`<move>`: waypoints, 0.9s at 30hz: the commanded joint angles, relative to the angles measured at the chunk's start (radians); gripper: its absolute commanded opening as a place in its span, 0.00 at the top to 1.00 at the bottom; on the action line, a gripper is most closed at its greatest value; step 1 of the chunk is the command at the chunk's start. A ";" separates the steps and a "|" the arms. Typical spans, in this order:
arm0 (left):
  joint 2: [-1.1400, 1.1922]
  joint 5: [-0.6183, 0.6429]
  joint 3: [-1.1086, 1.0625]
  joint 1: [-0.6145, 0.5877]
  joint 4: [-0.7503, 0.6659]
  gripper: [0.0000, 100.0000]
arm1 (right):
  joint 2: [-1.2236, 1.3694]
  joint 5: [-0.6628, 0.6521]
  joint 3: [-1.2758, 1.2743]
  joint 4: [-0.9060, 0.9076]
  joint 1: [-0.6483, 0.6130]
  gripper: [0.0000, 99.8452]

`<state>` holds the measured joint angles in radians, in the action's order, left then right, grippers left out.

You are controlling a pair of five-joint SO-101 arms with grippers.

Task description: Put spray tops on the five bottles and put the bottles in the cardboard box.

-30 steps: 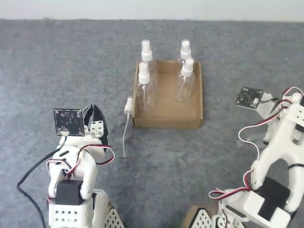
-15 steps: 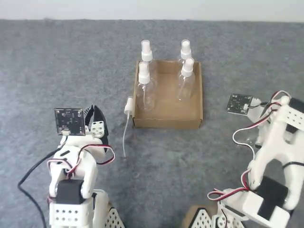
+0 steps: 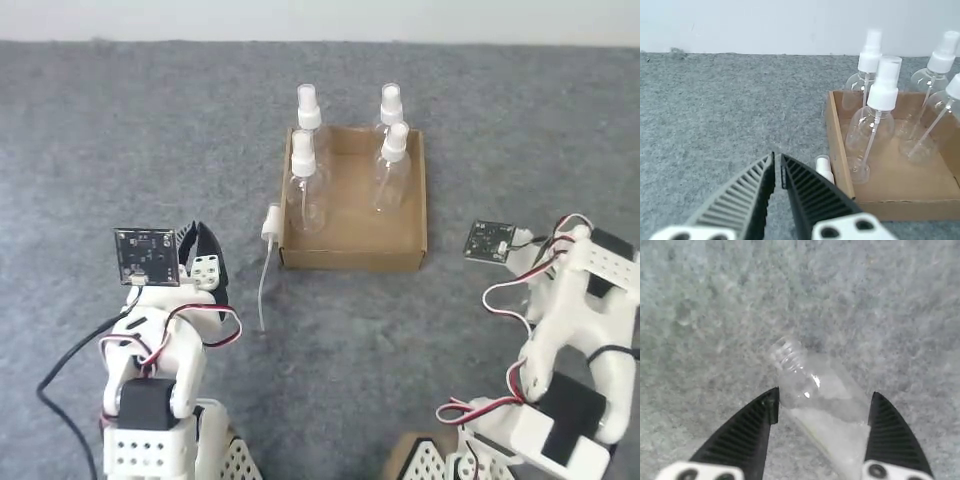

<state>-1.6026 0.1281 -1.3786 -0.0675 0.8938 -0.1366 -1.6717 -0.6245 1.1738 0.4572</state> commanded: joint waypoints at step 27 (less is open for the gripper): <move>-0.012 0.003 0.008 0.003 -0.021 0.99 | -0.018 1.217 0.149 -0.064 -0.005 0.99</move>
<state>-1.6026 0.1281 -1.3786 -0.0675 0.8938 -0.1366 -0.4810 -0.5524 1.1170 0.4588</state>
